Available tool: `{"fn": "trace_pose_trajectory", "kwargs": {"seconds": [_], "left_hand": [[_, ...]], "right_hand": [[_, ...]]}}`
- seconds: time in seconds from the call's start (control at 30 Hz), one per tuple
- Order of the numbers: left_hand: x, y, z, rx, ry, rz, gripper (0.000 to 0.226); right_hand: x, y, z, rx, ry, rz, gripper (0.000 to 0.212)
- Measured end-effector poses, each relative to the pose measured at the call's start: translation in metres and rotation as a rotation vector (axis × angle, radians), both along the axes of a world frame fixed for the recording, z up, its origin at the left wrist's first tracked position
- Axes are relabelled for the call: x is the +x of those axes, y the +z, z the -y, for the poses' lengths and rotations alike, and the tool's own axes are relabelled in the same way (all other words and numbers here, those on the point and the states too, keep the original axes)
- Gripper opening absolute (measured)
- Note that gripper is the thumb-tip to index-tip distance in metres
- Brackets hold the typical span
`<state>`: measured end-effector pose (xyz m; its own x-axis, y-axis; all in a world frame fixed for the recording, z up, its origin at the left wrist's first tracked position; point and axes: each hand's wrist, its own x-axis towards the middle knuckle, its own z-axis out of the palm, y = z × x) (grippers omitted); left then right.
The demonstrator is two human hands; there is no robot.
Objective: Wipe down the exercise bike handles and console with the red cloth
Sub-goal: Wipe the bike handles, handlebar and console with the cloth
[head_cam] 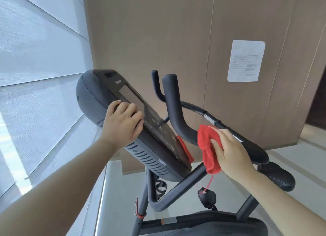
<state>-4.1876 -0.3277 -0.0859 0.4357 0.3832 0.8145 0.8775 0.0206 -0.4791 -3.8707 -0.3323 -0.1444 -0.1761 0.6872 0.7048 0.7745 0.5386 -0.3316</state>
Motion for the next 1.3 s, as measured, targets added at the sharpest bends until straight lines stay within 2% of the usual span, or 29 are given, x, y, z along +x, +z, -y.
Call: {"fn": "trace_pose_trajectory", "kwargs": {"seconds": [0.13, 0.27, 0.37, 0.43, 0.57, 0.63, 0.77, 1.0, 1.1, 1.23, 1.3], "left_hand": [[-0.007, 0.023, 0.01, -0.114, -0.087, -0.021, 0.025], [-0.008, 0.07, 0.011, -0.102, -0.053, -0.032, 0.021], [-0.011, 0.09, 0.002, -0.129, -0.012, 0.0, 0.03], [-0.01, 0.091, -0.003, -0.168, -0.032, 0.033, 0.035], [-0.01, 0.085, -0.004, -0.217, -0.081, 0.025, 0.029], [-0.012, 0.084, -0.002, -0.241, -0.079, 0.019, 0.03], [-0.012, 0.083, -0.003, -0.237, -0.099, 0.054, 0.033], [-0.012, 0.083, 0.0, -0.238, -0.104, 0.081, 0.038], [-0.012, 0.082, 0.0, -0.26, -0.083, 0.066, 0.039], [-0.011, 0.082, -0.001, -0.252, -0.06, 0.079, 0.038], [-0.011, 0.083, -0.001, -0.249, -0.056, 0.089, 0.036]], "right_hand": [[-0.033, 0.017, 0.004, -0.006, 0.017, -0.089, 0.043], [-0.058, 0.015, 0.005, 0.071, 0.013, -0.05, 0.051], [-0.041, 0.005, 0.005, 0.08, -0.016, 0.028, 0.049], [-0.022, -0.004, 0.005, 0.089, -0.069, 0.043, 0.047], [-0.005, -0.015, 0.008, 0.103, -0.151, 0.004, 0.045], [-0.021, -0.006, 0.007, 0.095, -0.127, -0.055, 0.047], [-0.055, 0.016, 0.003, 0.071, -0.012, -0.039, 0.051], [-0.02, 0.005, 0.002, 0.031, 0.029, 0.084, 0.055], [-0.003, 0.003, 0.0, 0.012, 0.014, 0.022, 0.056], [-0.015, 0.012, -0.003, 0.014, 0.061, -0.167, 0.045], [-0.027, 0.008, 0.0, 0.036, 0.084, -0.125, 0.044]]}}
